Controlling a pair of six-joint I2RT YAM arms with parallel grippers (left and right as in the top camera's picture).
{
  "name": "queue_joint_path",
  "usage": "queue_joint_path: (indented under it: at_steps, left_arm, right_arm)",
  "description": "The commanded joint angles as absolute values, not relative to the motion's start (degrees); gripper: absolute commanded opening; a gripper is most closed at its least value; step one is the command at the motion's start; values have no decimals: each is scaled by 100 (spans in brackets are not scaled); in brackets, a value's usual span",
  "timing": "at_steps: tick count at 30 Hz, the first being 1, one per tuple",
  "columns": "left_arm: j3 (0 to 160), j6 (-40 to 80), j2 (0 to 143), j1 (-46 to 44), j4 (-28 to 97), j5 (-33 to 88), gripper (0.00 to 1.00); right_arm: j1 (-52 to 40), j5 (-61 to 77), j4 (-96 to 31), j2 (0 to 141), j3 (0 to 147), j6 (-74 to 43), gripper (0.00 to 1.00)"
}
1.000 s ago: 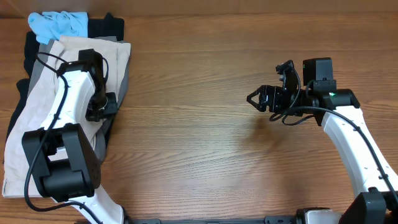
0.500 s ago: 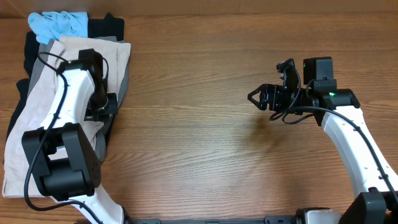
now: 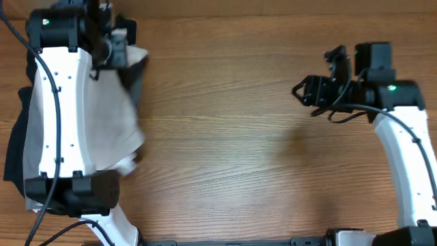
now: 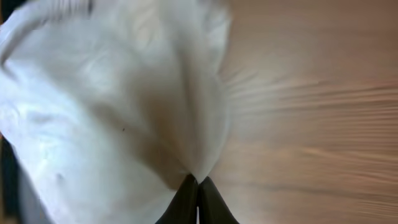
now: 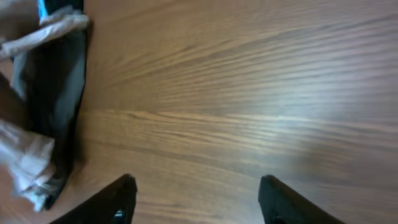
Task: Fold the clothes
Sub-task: 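Lift the beige shorts with the left gripper and drop them mid-table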
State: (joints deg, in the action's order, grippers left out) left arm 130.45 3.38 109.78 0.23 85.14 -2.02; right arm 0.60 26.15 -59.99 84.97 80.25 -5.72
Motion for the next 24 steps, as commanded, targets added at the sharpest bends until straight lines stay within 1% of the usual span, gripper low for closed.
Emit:
queue_joint_path:
  at_steps: [1, 6, 10, 14, 18, 24]
  left_arm:
    - [13679, 246, 10897, -388, 8267, 816, 4]
    - [13904, 552, 10897, -950, 7284, 1581, 4]
    - [13902, 919, 10897, -1306, 6392, 2255, 4]
    - [13902, 1256, 10897, -1594, 5616, 2672, 4]
    - [13902, 1332, 10897, -1772, 5463, 2679, 3]
    - [13878, 1323, 10956, -1859, 5723, 2644, 4]
  right_arm:
    - [266, 2379, -6490, 8350, 8788, -513, 66]
    - [427, 2379, -7085, 8318, 9317, -513, 66]
    - [432, 2353, -7218, 8263, 9325, -513, 66]
    - [432, 2244, -7408, 8263, 9325, -506, 66]
    - [432, 2250, -7472, 8263, 9323, -471, 67]
    - [429, 2250, -7441, 8320, 9310, -473, 66]
